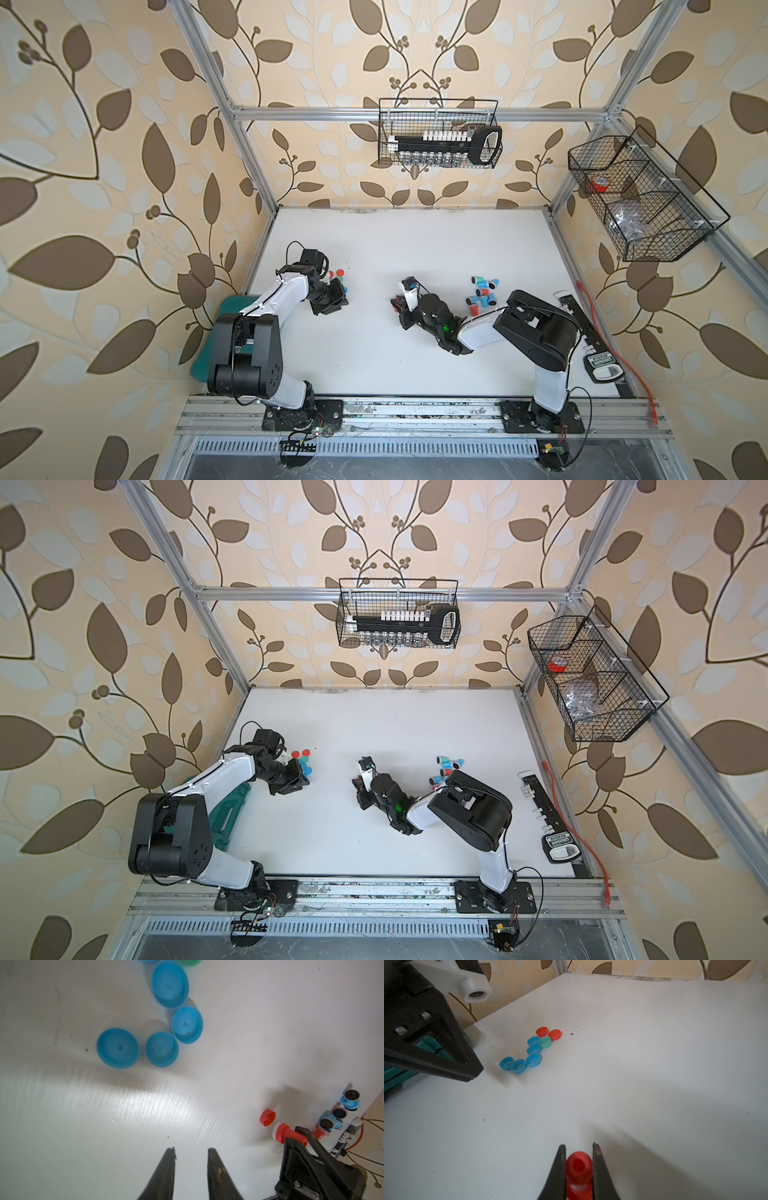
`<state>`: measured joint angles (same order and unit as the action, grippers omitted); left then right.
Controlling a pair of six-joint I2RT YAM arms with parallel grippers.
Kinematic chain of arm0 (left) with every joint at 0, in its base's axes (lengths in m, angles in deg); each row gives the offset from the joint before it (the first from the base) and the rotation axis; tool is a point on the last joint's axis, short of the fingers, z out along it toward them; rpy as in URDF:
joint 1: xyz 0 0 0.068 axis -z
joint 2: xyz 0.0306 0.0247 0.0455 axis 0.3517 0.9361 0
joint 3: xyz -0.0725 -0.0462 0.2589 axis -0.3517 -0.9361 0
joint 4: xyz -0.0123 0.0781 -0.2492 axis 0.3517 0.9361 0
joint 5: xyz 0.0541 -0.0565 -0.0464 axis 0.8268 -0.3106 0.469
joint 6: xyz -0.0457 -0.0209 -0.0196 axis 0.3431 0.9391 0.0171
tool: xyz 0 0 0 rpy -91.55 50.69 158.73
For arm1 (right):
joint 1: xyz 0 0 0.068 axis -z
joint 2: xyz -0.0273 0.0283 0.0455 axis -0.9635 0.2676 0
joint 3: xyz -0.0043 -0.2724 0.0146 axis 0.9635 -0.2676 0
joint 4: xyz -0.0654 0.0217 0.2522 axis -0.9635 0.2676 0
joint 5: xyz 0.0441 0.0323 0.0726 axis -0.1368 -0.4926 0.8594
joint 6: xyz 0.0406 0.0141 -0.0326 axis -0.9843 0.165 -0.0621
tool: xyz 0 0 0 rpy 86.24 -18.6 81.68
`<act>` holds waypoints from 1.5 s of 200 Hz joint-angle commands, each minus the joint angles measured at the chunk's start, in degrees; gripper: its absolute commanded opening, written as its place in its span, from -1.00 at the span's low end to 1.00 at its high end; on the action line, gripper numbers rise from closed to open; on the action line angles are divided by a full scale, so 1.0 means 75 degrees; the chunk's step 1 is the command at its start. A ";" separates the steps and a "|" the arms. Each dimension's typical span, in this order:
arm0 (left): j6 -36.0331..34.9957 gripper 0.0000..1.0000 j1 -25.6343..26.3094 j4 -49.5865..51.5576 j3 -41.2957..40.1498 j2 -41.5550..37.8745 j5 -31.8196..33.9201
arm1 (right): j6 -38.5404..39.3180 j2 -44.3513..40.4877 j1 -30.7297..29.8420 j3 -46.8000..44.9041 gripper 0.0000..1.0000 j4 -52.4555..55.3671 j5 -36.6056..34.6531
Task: Close the stamp cap
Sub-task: Close the cover of the stamp.
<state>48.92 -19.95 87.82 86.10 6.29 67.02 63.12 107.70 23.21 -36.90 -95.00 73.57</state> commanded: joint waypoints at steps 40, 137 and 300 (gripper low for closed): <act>0.0105 -0.41 -0.0092 0.0007 -0.0102 -0.0262 0.0080 | -0.0190 0.0206 -0.0053 -0.0191 -1.00 0.0133 -0.0309; 0.0092 -0.41 -0.0097 0.0010 -0.0149 -0.0530 0.0102 | -0.0191 0.0329 -0.0045 -0.0061 -1.00 0.0072 -0.0368; 0.0105 -0.41 -0.0095 -0.0037 -0.0184 -0.0473 0.0080 | -0.0053 0.0474 0.0059 0.0349 -1.00 0.0252 -0.0310</act>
<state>48.92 -19.95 87.74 85.36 3.84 67.00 62.02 109.92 23.28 -36.31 -94.04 71.43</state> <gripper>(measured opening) 0.295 0.131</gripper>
